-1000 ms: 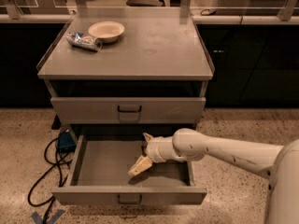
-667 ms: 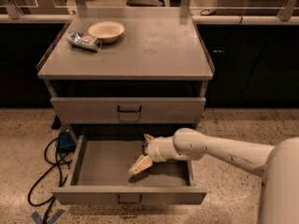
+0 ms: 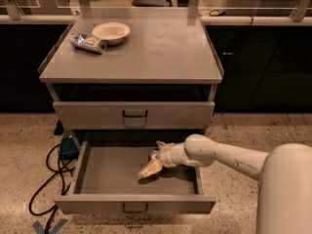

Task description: Pick orange can from middle drawer and place on counter

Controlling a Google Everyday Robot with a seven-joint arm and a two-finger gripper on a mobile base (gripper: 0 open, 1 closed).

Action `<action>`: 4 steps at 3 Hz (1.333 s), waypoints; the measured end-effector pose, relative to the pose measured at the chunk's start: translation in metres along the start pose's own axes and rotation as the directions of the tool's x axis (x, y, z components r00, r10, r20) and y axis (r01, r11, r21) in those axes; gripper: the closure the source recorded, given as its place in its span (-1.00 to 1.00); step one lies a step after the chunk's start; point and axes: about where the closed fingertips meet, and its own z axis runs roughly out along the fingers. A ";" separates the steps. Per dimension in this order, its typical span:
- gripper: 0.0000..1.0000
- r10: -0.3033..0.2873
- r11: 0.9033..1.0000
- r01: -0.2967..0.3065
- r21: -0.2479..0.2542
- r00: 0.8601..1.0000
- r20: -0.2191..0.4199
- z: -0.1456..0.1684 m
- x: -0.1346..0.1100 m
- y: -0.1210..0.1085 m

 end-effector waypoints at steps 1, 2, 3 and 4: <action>-1.00 0.020 1.000 -0.020 0.004 1.000 -0.003 0.001 0.009 -0.003; -1.00 0.020 1.000 -0.020 0.004 1.000 -0.003 0.001 0.009 -0.003; -0.61 0.020 1.000 -0.020 0.004 1.000 -0.003 0.001 0.009 -0.003; -0.15 0.020 1.000 -0.020 0.004 1.000 -0.003 0.001 0.009 -0.003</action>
Offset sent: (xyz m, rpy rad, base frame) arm -0.0019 -0.0168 -0.0172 -0.0014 0.0336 -0.0388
